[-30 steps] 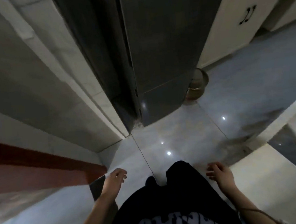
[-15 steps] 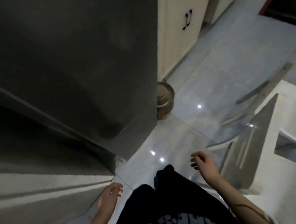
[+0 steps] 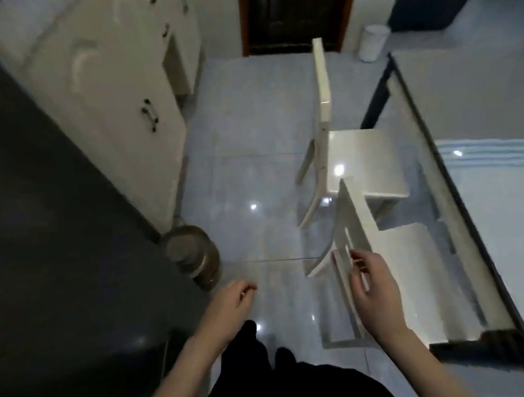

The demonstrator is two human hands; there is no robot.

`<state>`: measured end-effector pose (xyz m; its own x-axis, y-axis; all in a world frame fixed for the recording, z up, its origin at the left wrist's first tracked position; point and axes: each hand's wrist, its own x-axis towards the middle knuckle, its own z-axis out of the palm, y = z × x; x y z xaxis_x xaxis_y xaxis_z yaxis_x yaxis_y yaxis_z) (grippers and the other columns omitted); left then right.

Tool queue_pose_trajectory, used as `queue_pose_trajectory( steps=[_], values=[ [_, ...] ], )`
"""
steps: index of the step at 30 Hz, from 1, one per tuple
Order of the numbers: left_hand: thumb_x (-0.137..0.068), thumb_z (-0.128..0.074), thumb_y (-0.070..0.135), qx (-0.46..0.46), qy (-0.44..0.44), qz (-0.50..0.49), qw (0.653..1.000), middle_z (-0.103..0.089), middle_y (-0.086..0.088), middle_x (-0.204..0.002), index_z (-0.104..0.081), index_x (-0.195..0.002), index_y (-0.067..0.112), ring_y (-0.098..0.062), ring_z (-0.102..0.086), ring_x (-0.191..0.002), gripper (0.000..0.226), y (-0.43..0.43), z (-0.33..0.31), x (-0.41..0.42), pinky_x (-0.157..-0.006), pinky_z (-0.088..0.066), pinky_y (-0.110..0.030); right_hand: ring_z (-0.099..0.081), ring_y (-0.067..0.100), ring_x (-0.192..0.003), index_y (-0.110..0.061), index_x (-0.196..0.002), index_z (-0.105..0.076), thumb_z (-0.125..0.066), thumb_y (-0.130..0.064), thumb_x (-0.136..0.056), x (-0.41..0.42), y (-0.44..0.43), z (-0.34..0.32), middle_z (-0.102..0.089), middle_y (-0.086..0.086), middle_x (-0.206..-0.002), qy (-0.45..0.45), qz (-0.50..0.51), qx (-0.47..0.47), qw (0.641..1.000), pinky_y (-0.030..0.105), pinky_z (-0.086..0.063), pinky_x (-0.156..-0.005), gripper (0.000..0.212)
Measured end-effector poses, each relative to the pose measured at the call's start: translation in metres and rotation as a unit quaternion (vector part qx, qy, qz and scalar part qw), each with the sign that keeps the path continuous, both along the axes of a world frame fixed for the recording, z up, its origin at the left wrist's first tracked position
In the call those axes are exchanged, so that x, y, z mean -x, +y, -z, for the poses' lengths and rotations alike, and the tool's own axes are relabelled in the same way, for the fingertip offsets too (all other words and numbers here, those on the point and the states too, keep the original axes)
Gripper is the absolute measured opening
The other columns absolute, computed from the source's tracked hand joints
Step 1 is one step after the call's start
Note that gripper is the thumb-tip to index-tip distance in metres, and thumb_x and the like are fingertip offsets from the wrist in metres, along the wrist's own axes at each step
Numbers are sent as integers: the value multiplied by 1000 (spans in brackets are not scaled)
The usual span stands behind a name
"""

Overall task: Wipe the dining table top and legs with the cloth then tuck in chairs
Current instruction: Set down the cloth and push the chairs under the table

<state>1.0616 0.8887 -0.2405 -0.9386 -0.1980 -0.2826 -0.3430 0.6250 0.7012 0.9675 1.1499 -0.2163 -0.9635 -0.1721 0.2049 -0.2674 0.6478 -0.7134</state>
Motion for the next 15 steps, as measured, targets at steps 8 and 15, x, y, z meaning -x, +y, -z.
queue_pose_trajectory(
  steps=[8,15],
  values=[
    [-86,-31,39,103,133,364,916,-58,-9,-108,-60,-112,13,-25,-55,-103,46,31,-22,150,-89,-40,-32,-60,32,-100,-12,-119,-57,-28,-36,-102,-5,34,-4,-64,13,-112,-255,271,-233,899,40,-51,-86,41],
    [-88,-37,33,176,283,490,805,-58,-4,-108,-58,-108,20,-25,-52,-98,31,98,-31,250,-85,-46,-39,-66,27,-90,-18,-111,-61,-21,-45,-103,-8,15,-1,-68,5,-96,-312,356,-308,825,30,-46,-64,49]
  ],
)
